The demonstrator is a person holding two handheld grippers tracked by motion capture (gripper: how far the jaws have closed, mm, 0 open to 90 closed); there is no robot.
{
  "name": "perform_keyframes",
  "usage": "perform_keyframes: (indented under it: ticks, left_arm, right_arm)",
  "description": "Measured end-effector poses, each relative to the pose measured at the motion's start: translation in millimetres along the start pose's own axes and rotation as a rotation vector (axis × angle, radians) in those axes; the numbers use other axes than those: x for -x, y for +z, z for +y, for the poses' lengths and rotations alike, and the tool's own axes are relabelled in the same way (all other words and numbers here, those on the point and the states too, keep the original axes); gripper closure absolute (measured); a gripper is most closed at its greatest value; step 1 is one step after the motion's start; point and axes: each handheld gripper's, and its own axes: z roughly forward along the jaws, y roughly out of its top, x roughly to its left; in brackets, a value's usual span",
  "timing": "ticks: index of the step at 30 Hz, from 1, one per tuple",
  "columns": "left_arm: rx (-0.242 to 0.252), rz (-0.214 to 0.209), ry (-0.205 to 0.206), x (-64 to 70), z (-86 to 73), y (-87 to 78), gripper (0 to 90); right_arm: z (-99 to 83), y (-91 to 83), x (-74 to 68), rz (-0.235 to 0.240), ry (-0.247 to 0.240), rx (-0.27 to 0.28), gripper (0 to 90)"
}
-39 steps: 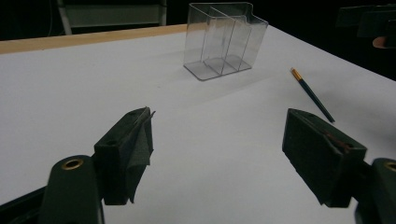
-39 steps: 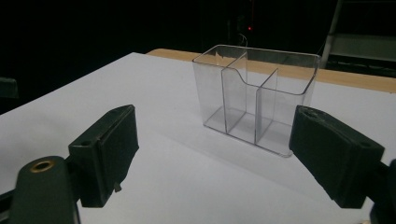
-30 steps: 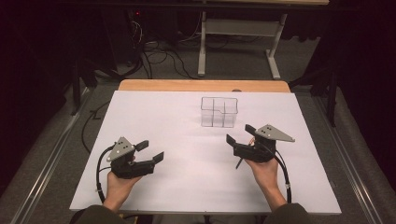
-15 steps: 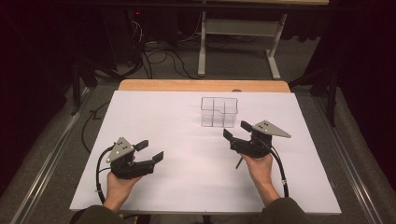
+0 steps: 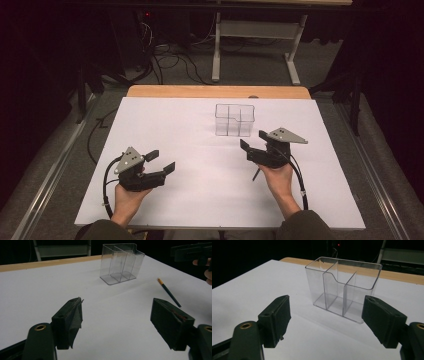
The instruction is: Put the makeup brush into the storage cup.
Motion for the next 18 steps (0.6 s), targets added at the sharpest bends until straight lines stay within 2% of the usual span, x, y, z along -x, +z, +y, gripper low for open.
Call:
perform_keyframes:
  ticks: [13, 18]
  left_arm:
    - [-0.006, -0.011, 0.005, 1.6, -0.2, 1.0, 25.8]
    - [-0.006, -0.004, 0.011, 2.2, -0.1, 1.5, 25.6]
  right_arm:
    - [2.8, -2.8, 2.9, -0.024, -0.029, -0.081, 22.2]
    - [5.7, -8.2, 2.5, -0.041, -0.041, -0.089, 23.3]
